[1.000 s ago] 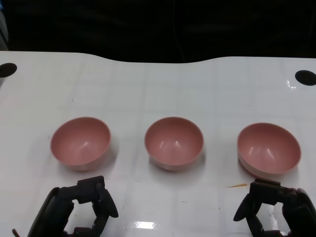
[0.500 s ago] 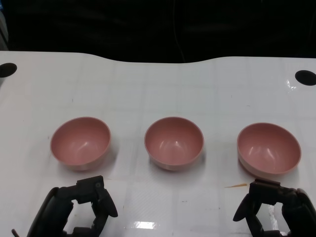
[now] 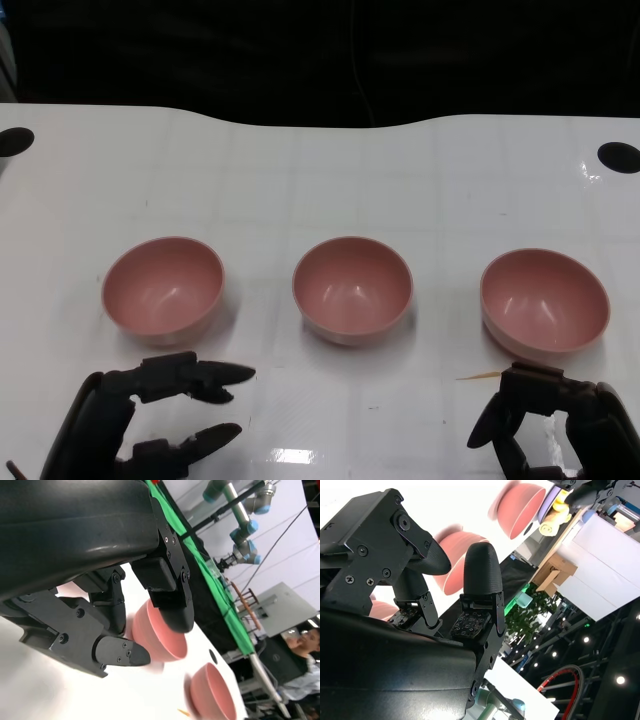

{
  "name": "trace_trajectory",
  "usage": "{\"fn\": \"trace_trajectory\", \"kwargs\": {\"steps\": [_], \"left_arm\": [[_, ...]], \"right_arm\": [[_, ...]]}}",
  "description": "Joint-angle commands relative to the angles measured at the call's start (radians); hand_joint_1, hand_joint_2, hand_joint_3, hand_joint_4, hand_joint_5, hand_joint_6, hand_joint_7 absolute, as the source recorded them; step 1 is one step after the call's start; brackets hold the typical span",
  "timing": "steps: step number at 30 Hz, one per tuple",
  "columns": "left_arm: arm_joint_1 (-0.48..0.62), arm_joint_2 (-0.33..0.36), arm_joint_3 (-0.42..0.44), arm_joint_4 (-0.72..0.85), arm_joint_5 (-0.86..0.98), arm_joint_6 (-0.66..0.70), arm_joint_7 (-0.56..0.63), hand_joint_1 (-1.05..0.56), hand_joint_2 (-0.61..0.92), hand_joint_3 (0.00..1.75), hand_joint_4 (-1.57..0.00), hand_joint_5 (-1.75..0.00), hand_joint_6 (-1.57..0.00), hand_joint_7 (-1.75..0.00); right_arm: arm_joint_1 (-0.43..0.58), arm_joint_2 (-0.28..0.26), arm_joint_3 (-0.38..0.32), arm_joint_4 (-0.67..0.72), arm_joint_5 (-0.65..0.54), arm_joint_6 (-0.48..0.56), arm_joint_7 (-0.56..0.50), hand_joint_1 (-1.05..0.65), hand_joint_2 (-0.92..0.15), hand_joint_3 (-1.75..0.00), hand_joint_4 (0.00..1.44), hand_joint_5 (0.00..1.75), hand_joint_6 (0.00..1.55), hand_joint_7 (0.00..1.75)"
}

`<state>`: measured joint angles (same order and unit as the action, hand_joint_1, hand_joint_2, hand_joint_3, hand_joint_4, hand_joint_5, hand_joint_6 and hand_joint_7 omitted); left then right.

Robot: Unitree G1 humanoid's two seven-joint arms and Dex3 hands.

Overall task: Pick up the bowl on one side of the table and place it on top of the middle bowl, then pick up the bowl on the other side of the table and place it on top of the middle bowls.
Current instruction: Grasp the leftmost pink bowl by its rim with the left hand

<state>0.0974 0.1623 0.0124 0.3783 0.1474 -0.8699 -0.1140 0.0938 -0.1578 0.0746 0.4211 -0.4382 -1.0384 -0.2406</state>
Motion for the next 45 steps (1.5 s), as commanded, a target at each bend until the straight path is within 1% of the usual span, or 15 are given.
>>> {"fn": "trace_trajectory", "kwargs": {"steps": [1, 2, 4, 6, 10, 13, 17, 20, 24, 29, 31, 35, 38, 45], "left_arm": [[0.019, 0.019, 0.020, -0.080, 0.066, 0.076, 0.047, -0.29, 0.89, 0.00, -0.78, -0.25, -0.74, 0.00], [0.022, 0.020, 0.020, -0.092, 0.075, 0.089, 0.054, -0.31, 0.89, 0.00, -0.77, -0.23, -0.73, 0.00], [0.031, 0.031, 0.030, -0.157, 0.173, 0.151, 0.096, -0.38, 0.90, 0.01, -0.72, -0.18, -0.64, 0.00], [0.042, 0.036, 0.038, -0.238, 0.289, 0.236, 0.144, -0.45, 0.91, 0.01, -0.66, -0.13, -0.56, 0.00], [0.055, 0.037, 0.020, -0.380, 0.454, 0.408, 0.184, -0.50, 0.91, 0.00, -0.56, -0.06, -0.46, 0.00], [0.059, 0.042, 0.003, -0.429, 0.514, 0.479, 0.198, -0.53, 0.91, 0.00, -0.53, -0.04, -0.41, 0.00], [0.012, 0.058, -0.038, -0.478, 0.686, 0.614, 0.237, -0.57, 0.91, 0.00, -0.49, -0.02, -0.35, 0.00], [-0.025, 0.072, -0.080, -0.475, 0.803, 0.709, 0.254, -0.60, 0.90, 0.00, -0.46, 0.00, -0.33, 0.00], [-0.071, 0.079, -0.137, -0.453, 0.895, 0.823, 0.241, -0.60, 0.90, 0.00, -0.45, 0.00, -0.32, 0.00], [-0.127, 0.070, -0.211, -0.402, 0.978, 0.970, 0.214, -0.61, 0.92, 0.02, -0.45, 0.00, -0.30, 0.00], [-0.135, 0.073, -0.230, -0.397, 0.981, 1.000, 0.213, -0.62, 0.92, 0.03, -0.46, 0.00, -0.30, -0.01], [-0.205, 0.055, -0.288, -0.315, 1.016, 1.110, 0.161, -0.60, 0.92, 0.05, -0.45, -0.01, -0.31, -0.01], [-0.240, 0.059, -0.319, -0.271, 1.014, 1.150, 0.152, -0.59, 0.92, 0.06, -0.48, -0.02, -0.32, -0.01], [-0.254, 0.077, -0.351, -0.262, 0.990, 1.184, 0.162, -0.59, 0.92, 0.06, -0.48, -0.02, -0.33, -0.01]], "right_arm": [[0.003, -0.005, -0.004, -0.011, 0.008, 0.009, -0.005, -0.02, -0.22, -1.52, 0.85, 1.66, 0.90, 1.23], [0.004, -0.005, -0.004, -0.013, 0.008, 0.011, -0.004, -0.02, -0.22, -1.52, 0.85, 1.66, 0.90, 1.23], [0.005, -0.005, -0.006, -0.013, 0.003, 0.012, -0.009, -0.03, -0.22, -1.52, 0.85, 1.67, 0.90, 1.23], [0.005, -0.005, -0.006, -0.010, 0.006, 0.010, -0.009, -0.03, -0.23, -1.52, 0.85, 1.67, 0.90, 1.23], [0.003, -0.007, -0.004, -0.006, 0.011, 0.009, -0.007, -0.03, -0.22, -1.52, 0.85, 1.67, 0.90, 1.23], [0.002, -0.007, -0.004, -0.004, 0.012, 0.009, -0.007, -0.03, -0.22, -1.53, 0.85, 1.67, 0.90, 1.23], [-0.002, -0.004, -0.002, -0.001, 0.013, 0.017, -0.006, -0.03, -0.21, -1.53, 0.85, 1.66, 0.90, 1.23], [-0.005, -0.003, -0.001, 0.003, 0.009, 0.016, -0.009, -0.01, -0.21, -1.53, 0.85, 1.66, 0.90, 1.23], [-0.007, -0.003, -0.001, 0.003, 0.002, 0.016, -0.013, -0.02, -0.21, -1.54, 0.86, 1.66, 0.90, 1.23], [-0.003, -0.001, -0.002, -0.006, -0.012, 0.025, -0.021, -0.04, -0.21, -1.54, 0.85, 1.69, 0.90, 1.24], [-0.003, -0.002, -0.002, -0.006, -0.013, 0.026, -0.023, -0.04, -0.22, -1.54, 0.85, 1.69, 0.90, 1.24], [-0.003, -0.002, -0.002, -0.009, -0.023, 0.023, -0.032, -0.04, -0.21, -1.54, 0.85, 1.69, 0.89, 1.24], [-0.001, -0.002, 0.000, -0.012, -0.023, 0.027, -0.033, -0.05, -0.21, -1.54, 0.85, 1.69, 0.89, 1.24], [-0.001, -0.003, 0.001, -0.012, -0.023, 0.027, -0.033, -0.04, -0.20, -1.56, 0.85, 1.69, 0.89, 1.24]]}}
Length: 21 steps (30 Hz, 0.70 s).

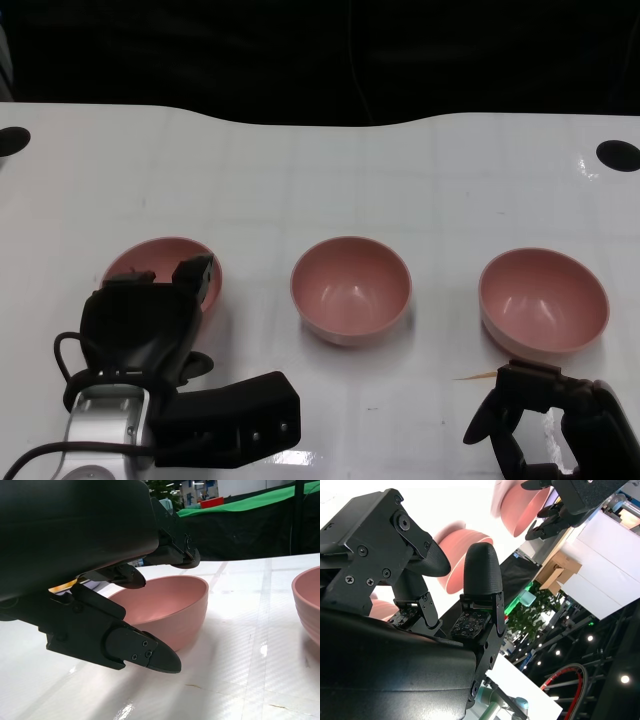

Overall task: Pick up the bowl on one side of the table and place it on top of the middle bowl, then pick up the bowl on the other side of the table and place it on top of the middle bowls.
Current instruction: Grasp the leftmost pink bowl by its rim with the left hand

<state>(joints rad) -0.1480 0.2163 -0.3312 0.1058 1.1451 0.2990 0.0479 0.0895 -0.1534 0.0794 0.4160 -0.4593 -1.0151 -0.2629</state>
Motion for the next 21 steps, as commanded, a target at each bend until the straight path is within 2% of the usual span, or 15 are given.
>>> {"fn": "trace_trajectory", "kwargs": {"steps": [1, 14, 15, 16, 17, 18, 20, 21], "left_arm": [[-0.009, 0.025, -0.011, 0.010, -0.011, 0.018, 0.001, -0.59, 0.92, 0.06, -0.48, -0.02, -0.33, -0.01], [-0.015, 0.040, -0.032, 0.008, -0.031, 0.037, 0.007, -0.59, 0.92, 0.06, -0.49, -0.02, -0.33, -0.01], [-0.058, 0.026, -0.041, 0.092, -0.039, 0.034, 0.017, -0.57, 0.92, 0.06, -0.50, -0.02, -0.34, -0.01], [-0.137, 0.019, -0.057, 0.254, -0.052, -0.015, 0.074, -0.55, 0.91, 0.05, -0.52, -0.03, -0.38, -0.03], [-0.207, 0.014, -0.071, 0.391, -0.063, -0.052, 0.113, -0.41, 0.92, 0.09, -0.76, -0.35, -0.66, -0.12], [-0.258, 0.014, -0.084, 0.491, -0.073, -0.085, 0.146, -0.35, 0.92, 0.11, -0.76, -0.88, -0.89, -0.12], [-0.301, 0.015, -0.093, 0.578, -0.094, -0.130, 0.195, -0.34, 0.92, 0.13, -0.72, -1.51, -1.08, -0.13], [-0.311, 0.017, -0.093, 0.605, -0.109, -0.164, 0.245, -0.31, 0.92, 0.13, -0.74, -1.63, -1.15, -0.17]], "right_arm": [[0.003, -0.008, -0.003, -0.007, -0.002, 0.004, -0.011, -0.04, -0.20, -1.56, 0.85, 1.69, 0.89, 1.24], [0.003, -0.008, -0.003, -0.008, -0.002, 0.005, -0.012, -0.04, -0.20, -1.56, 0.85, 1.69, 0.89, 1.24], [0.004, -0.008, -0.001, -0.009, 0.002, 0.008, -0.008, -0.04, -0.20, -1.56, 0.85, 1.69, 0.89, 1.24], [0.002, -0.007, 0.000, -0.009, 0.002, 0.007, -0.007, -0.04, -0.20, -1.56, 0.85, 1.70, 0.89, 1.25], [0.003, -0.008, 0.002, -0.010, 0.005, 0.007, -0.004, -0.05, -0.20, -1.56, 0.84, 1.71, 0.89, 1.25], [0.004, -0.008, 0.003, -0.012, 0.007, 0.009, -0.003, -0.05, -0.21, -1.55, 0.83, 1.73, 0.89, 1.25], [0.004, -0.009, 0.004, -0.012, 0.010, 0.009, -0.001, -0.05, -0.22, -1.54, 0.83, 1.74, 0.88, 1.25], [0.003, -0.009, 0.005, -0.010, 0.012, 0.008, 0.000, -0.05, -0.22, -1.54, 0.82, 1.74, 0.88, 1.25]]}}
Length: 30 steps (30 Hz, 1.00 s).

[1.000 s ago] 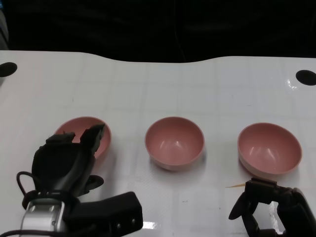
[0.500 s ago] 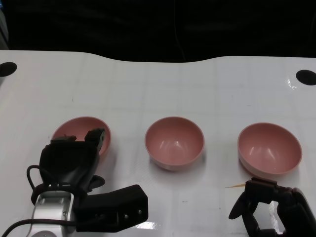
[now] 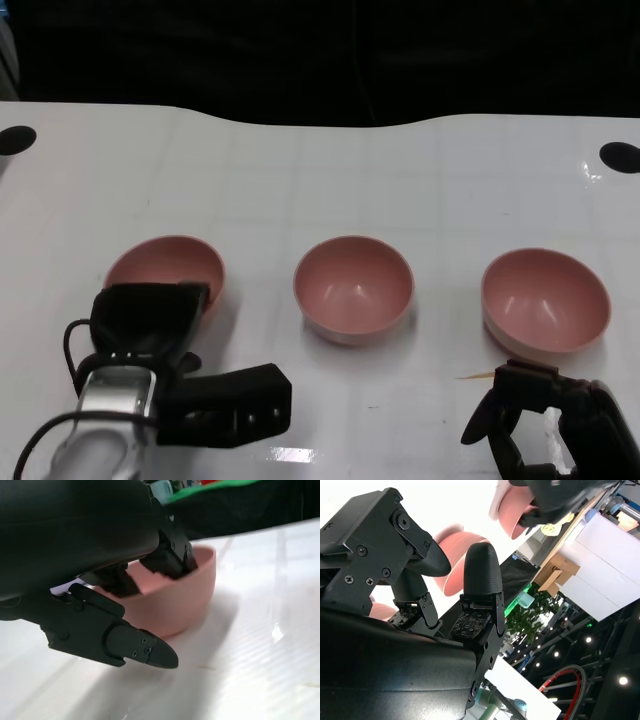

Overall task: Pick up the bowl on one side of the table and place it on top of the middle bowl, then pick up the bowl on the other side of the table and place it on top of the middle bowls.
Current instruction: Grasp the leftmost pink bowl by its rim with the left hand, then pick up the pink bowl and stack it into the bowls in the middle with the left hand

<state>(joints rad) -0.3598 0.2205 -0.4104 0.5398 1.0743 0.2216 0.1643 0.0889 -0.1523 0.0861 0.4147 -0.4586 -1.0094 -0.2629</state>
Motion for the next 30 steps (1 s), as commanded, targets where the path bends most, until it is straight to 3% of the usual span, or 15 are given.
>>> {"fn": "trace_trajectory", "kwargs": {"steps": [1, 3, 4, 5, 6, 8, 9, 10, 14, 15, 16, 20, 23, 30], "left_arm": [[-0.111, 0.014, -0.017, 0.199, -0.053, -0.113, 0.171, -0.30, 0.92, 0.13, -0.79, -1.69, -1.00, -0.71], [-0.129, 0.017, -0.025, 0.238, -0.081, -0.167, 0.249, -0.26, 0.92, 0.14, -0.85, -1.73, -0.68, -1.46], [-0.137, 0.018, -0.030, 0.254, -0.092, -0.181, 0.269, -0.25, 0.92, 0.15, -0.86, -1.74, -0.66, -1.51], [-0.144, 0.019, -0.035, 0.267, -0.101, -0.190, 0.284, -0.24, 0.92, 0.16, -0.87, -1.74, -0.64, -1.54], [-0.149, 0.019, -0.037, 0.274, -0.112, -0.202, 0.295, -0.24, 0.92, 0.17, -0.87, -1.74, -0.65, -1.46], [-0.156, 0.021, -0.042, 0.282, -0.131, -0.221, 0.311, -0.23, 0.89, 0.22, -0.88, -1.75, -0.88, -0.90], [-0.157, 0.023, -0.047, 0.282, -0.133, -0.224, 0.321, -0.23, 0.88, 0.24, -0.88, -1.75, -0.91, -0.87], [-0.158, 0.025, -0.052, 0.280, -0.135, -0.225, 0.329, -0.22, 0.86, 0.26, -0.88, -1.75, -0.86, -1.02], [-0.148, 0.041, -0.066, 0.230, -0.138, -0.243, 0.372, -0.22, 0.80, 0.34, -0.88, -1.75, -0.74, -1.29], [-0.142, 0.045, -0.068, 0.209, -0.136, -0.249, 0.387, -0.22, 0.76, 0.42, -0.88, -1.75, -0.68, -1.50], [-0.137, 0.049, -0.070, 0.183, -0.133, -0.254, 0.399, -0.22, 0.74, 0.47, -0.87, -1.75, -0.66, -1.59], [-0.121, 0.061, -0.077, 0.094, -0.127, -0.252, 0.400, -0.24, 0.64, 0.62, -0.87, -1.75, -0.72, -1.46], [-0.107, 0.072, -0.080, 0.023, -0.125, -0.268, 0.397, -0.23, 0.56, 0.75, -0.87, -1.75, -0.66, -1.62], [-0.082, 0.075, -0.083, -0.137, -0.122, -0.295, 0.375, -0.25, 0.40, 0.97, -0.88, -1.75, -0.67, -1.74]], "right_arm": [[0.004, -0.011, -0.001, -0.007, 0.012, 0.001, 0.000, -0.05, -0.22, -1.54, 0.82, 1.74, 0.88, 1.25], [0.002, -0.011, -0.001, -0.005, 0.011, 0.000, -0.002, -0.05, -0.22, -1.54, 0.82, 1.74, 0.88, 1.25], [0.001, -0.011, -0.001, -0.004, 0.010, 0.000, -0.002, -0.05, -0.22, -1.54, 0.82, 1.73, 0.88, 1.25], [0.000, -0.012, -0.001, -0.003, 0.009, 0.000, -0.003, -0.05, -0.22, -1.54, 0.82, 1.73, 0.88, 1.25], [-0.001, -0.011, -0.001, -0.003, 0.007, 0.001, -0.005, -0.05, -0.22, -1.54, 0.82, 1.73, 0.88, 1.25], [-0.002, -0.010, -0.002, -0.003, 0.002, 0.001, -0.009, -0.05, -0.22, -1.54, 0.82, 1.73, 0.88, 1.25], [-0.002, -0.010, -0.002, -0.005, 0.000, 0.003, -0.009, -0.05, -0.22, -1.54, 0.82, 1.74, 0.88, 1.25], [-0.002, -0.010, -0.002, -0.006, 0.000, 0.004, -0.009, -0.05, -0.22, -1.54, 0.82, 1.74, 0.88, 1.25], [0.000, -0.010, -0.003, -0.008, -0.002, 0.004, -0.011, -0.05, -0.22, -1.54, 0.82, 1.74, 0.88, 1.26], [0.000, -0.010, -0.003, -0.008, -0.002, 0.003, -0.011, -0.05, -0.22, -1.53, 0.83, 1.74, 0.88, 1.26], [-0.001, -0.011, -0.003, -0.007, -0.001, 0.001, -0.011, -0.04, -0.21, -1.53, 0.83, 1.74, 0.88, 1.26], [0.000, -0.011, -0.001, -0.008, 0.002, 0.003, -0.008, -0.04, -0.21, -1.54, 0.83, 1.74, 0.88, 1.25], [0.000, -0.011, -0.001, -0.009, 0.001, 0.003, -0.008, -0.03, -0.21, -1.53, 0.82, 1.74, 0.88, 1.25], [0.000, -0.011, -0.001, -0.010, -0.006, 0.006, -0.011, -0.03, -0.21, -1.53, 0.82, 1.75, 0.88, 1.26]]}}
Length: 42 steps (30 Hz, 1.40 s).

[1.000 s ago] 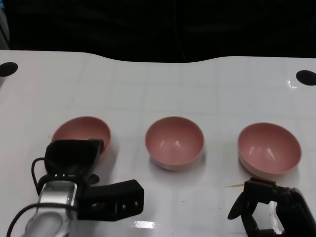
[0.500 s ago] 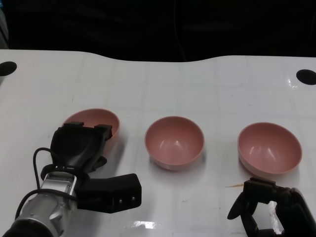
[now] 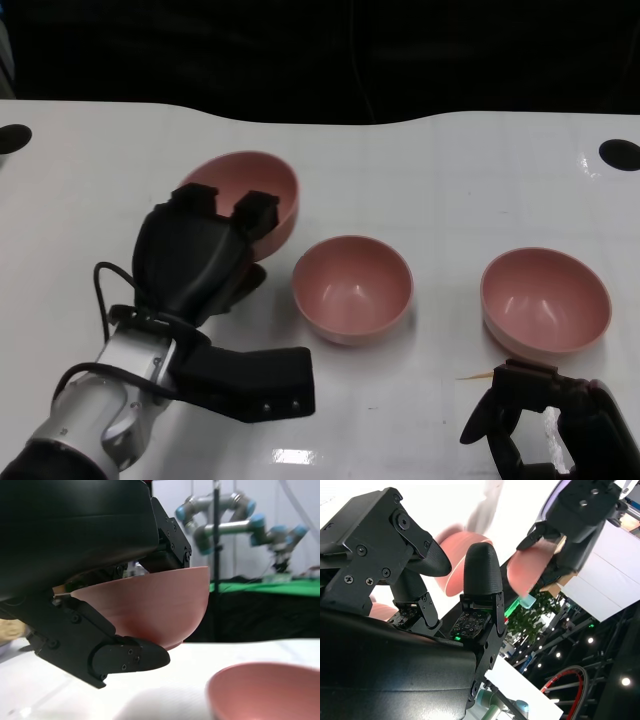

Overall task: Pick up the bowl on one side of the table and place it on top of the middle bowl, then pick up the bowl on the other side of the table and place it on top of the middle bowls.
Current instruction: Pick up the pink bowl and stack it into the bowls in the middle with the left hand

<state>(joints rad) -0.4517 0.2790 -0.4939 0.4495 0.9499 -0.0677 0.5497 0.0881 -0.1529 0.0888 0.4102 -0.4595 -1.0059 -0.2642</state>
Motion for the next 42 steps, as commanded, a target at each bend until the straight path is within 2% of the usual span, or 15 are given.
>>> {"fn": "trace_trajectory", "kwargs": {"steps": [1, 5, 8, 18, 20, 23, 25, 28, 33, 34, 35, 36, 37, 38, 42], "left_arm": [[0.012, 0.013, 0.000, -0.069, -0.002, -0.015, -0.017, -0.23, 0.35, 1.02, -0.90, -1.75, -0.68, -1.75], [0.012, 0.009, -0.004, -0.127, -0.038, -0.075, -0.073, -0.18, 0.33, 1.09, -0.90, -1.75, -0.67, -1.75], [0.005, -0.004, -0.014, -0.150, -0.063, -0.112, -0.141, -0.23, 0.40, 1.04, -0.90, -1.75, -0.80, -1.48], [-0.009, -0.042, -0.031, -0.123, -0.066, -0.152, -0.205, -0.23, 0.47, 1.01, -0.89, -1.75, -0.82, -1.48], [-0.024, -0.068, -0.062, -0.089, -0.066, -0.159, -0.245, -0.21, 0.47, 0.80, -0.88, -1.75, -0.84, -1.39], [-0.034, -0.080, -0.076, -0.056, -0.065, -0.172, -0.257, -0.20, 0.50, 0.61, -0.88, -1.75, -0.81, -1.49], [-0.040, -0.083, -0.080, -0.040, -0.059, -0.178, -0.257, -0.21, 0.62, 0.37, -0.88, -1.75, -0.92, -1.02], [-0.043, -0.085, -0.082, -0.032, -0.058, -0.182, -0.254, -0.22, 0.67, 0.28, -0.88, -1.75, -0.96, -0.87], [-0.051, -0.085, -0.095, -0.012, -0.049, -0.161, -0.287, -0.22, 0.68, 0.26, -0.88, -1.75, -0.97, -0.85], [-0.057, -0.083, -0.108, 0.000, -0.030, -0.137, -0.313, -0.36, 0.82, 0.25, -0.54, -1.10, -0.67, -0.48], [-0.061, -0.082, -0.118, 0.007, -0.017, -0.120, -0.330, -0.44, 0.87, 0.25, -0.43, -0.77, -0.56, -0.28], [-0.063, -0.081, -0.123, 0.009, -0.008, -0.110, -0.341, -0.48, 0.90, 0.25, -0.36, -0.57, -0.49, -0.16], [-0.062, -0.079, -0.131, 0.000, 0.018, -0.083, -0.340, -0.50, 0.91, 0.25, -0.34, -0.52, -0.48, -0.13], [-0.060, -0.077, -0.136, -0.007, 0.037, -0.062, -0.339, -0.60, 0.92, 0.30, -0.21, -0.41, -0.36, -0.06], [-0.046, -0.073, -0.144, -0.048, 0.073, -0.005, -0.364, -0.73, 0.92, 0.39, -0.05, -0.31, -0.24, 0.00]], "right_arm": [[0.002, -0.011, -0.004, -0.007, -0.004, 0.004, -0.009, -0.03, -0.21, -1.53, 0.82, 1.75, 0.88, 1.26], [0.001, -0.012, -0.003, -0.003, 0.003, -0.002, -0.006, -0.03, -0.21, -1.53, 0.82, 1.75, 0.88, 1.25], [-0.001, -0.013, 0.000, 0.000, 0.010, -0.002, -0.001, -0.02, -0.21, -1.53, 0.82, 1.74, 0.88, 1.25], [0.002, -0.012, 0.002, -0.005, 0.007, 0.005, -0.002, -0.02, -0.21, -1.53, 0.82, 1.74, 0.88, 1.25], [0.004, -0.009, 0.004, -0.009, 0.008, 0.009, -0.001, -0.01, -0.21, -1.53, 0.82, 1.74, 0.88, 1.25], [0.006, -0.008, 0.006, -0.012, 0.015, 0.010, 0.003, -0.01, -0.20, -1.54, 0.82, 1.73, 0.88, 1.25], [0.005, -0.009, 0.007, -0.010, 0.018, 0.007, 0.004, 0.00, -0.21, -1.54, 0.82, 1.73, 0.88, 1.25], [0.005, -0.009, 0.008, -0.010, 0.019, 0.007, 0.004, 0.00, -0.21, -1.54, 0.82, 1.73, 0.88, 1.25], [0.005, -0.010, 0.007, -0.011, 0.015, 0.009, 0.003, 0.00, -0.21, -1.54, 0.82, 1.73, 0.88, 1.25], [0.005, -0.011, 0.007, -0.011, 0.011, 0.010, 0.002, 0.00, -0.21, -1.53, 0.82, 1.74, 0.88, 1.25], [0.005, -0.012, 0.007, -0.012, 0.009, 0.010, 0.001, -0.01, -0.22, -1.53, 0.82, 1.74, 0.88, 1.25], [0.005, -0.012, 0.007, -0.012, 0.008, 0.011, 0.001, -0.01, -0.22, -1.52, 0.82, 1.74, 0.87, 1.26], [0.005, -0.012, 0.007, -0.013, 0.006, 0.012, 0.000, -0.01, -0.22, -1.52, 0.82, 1.75, 0.87, 1.26], [0.005, -0.013, 0.007, -0.014, 0.004, 0.013, 0.000, -0.01, -0.22, -1.52, 0.82, 1.75, 0.87, 1.26], [0.007, -0.012, 0.007, -0.016, 0.004, 0.016, 0.000, -0.01, -0.22, -1.52, 0.82, 1.75, 0.87, 1.26]]}}
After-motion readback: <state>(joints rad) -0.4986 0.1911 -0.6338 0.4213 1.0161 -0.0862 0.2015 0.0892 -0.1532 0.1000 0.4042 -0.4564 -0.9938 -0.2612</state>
